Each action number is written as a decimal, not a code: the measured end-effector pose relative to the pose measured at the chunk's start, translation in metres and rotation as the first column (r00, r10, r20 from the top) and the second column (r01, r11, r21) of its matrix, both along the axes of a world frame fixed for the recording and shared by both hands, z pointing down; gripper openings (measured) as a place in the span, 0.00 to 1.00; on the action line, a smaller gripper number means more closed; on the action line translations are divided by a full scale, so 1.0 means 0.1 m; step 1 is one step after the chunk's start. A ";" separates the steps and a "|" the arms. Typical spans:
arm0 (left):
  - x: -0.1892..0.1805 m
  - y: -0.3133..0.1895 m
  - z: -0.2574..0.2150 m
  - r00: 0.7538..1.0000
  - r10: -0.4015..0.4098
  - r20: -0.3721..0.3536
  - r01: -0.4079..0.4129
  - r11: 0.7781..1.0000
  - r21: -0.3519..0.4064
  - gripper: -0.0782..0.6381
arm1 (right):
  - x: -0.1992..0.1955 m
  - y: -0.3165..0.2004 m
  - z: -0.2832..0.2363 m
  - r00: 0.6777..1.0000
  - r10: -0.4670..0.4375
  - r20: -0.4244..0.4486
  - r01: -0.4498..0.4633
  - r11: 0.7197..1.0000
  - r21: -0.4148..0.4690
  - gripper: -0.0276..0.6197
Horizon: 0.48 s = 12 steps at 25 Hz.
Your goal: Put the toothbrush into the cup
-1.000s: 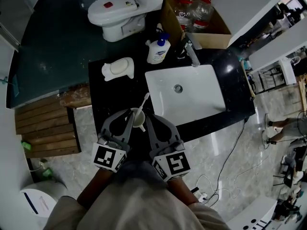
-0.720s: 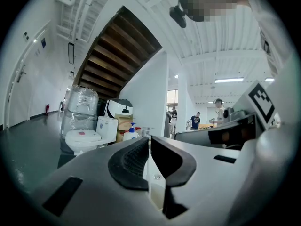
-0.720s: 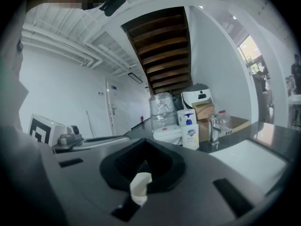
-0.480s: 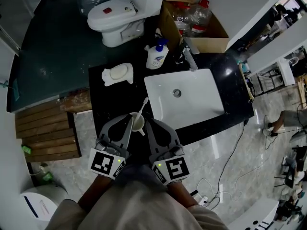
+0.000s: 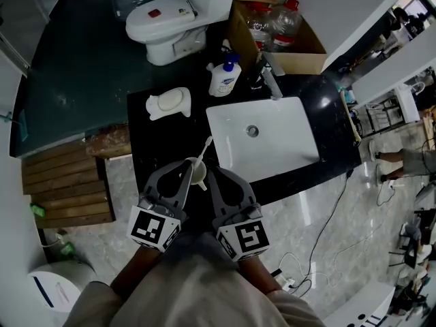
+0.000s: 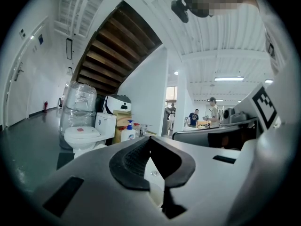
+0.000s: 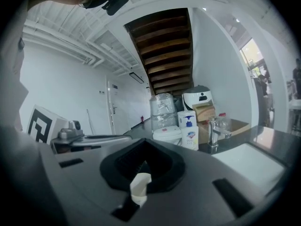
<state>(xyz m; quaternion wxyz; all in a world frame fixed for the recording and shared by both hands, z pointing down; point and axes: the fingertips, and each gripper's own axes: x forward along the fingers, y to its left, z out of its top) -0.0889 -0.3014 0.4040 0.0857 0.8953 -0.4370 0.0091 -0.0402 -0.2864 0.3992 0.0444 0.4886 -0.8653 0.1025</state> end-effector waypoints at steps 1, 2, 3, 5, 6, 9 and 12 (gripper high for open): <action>0.00 0.01 0.01 1.000 0.001 -0.001 -0.001 1.000 -0.004 0.12 | 0.00 0.00 0.00 1.000 -0.004 0.001 0.004 1.000 -0.003 0.05; 0.01 0.01 0.03 1.000 0.001 -0.002 -0.001 1.000 -0.008 0.12 | 0.00 -0.01 0.00 1.000 -0.007 0.001 0.007 1.000 -0.004 0.05; 0.02 0.02 0.04 1.000 0.002 -0.001 -0.002 1.000 -0.009 0.12 | 0.00 -0.01 -0.01 1.000 -0.009 0.000 0.009 1.000 -0.004 0.05; 0.04 0.03 0.05 1.000 0.006 0.016 -0.006 1.000 -0.003 0.12 | 0.01 -0.01 -0.01 1.000 -0.008 -0.001 0.008 1.000 -0.002 0.05; 0.04 0.04 0.05 0.999 0.008 0.031 -0.008 1.000 0.005 0.12 | 0.01 -0.01 -0.01 1.000 -0.008 -0.001 0.008 1.000 -0.001 0.05; 0.05 0.05 0.08 0.999 0.011 0.033 -0.011 1.000 0.007 0.12 | 0.01 -0.01 0.00 1.000 -0.006 -0.003 0.006 1.000 0.000 0.05; 0.05 0.04 0.10 1.000 0.014 0.026 -0.014 1.000 -0.008 0.12 | 0.02 -0.01 0.01 1.000 0.001 -0.001 -0.001 1.000 -0.003 0.05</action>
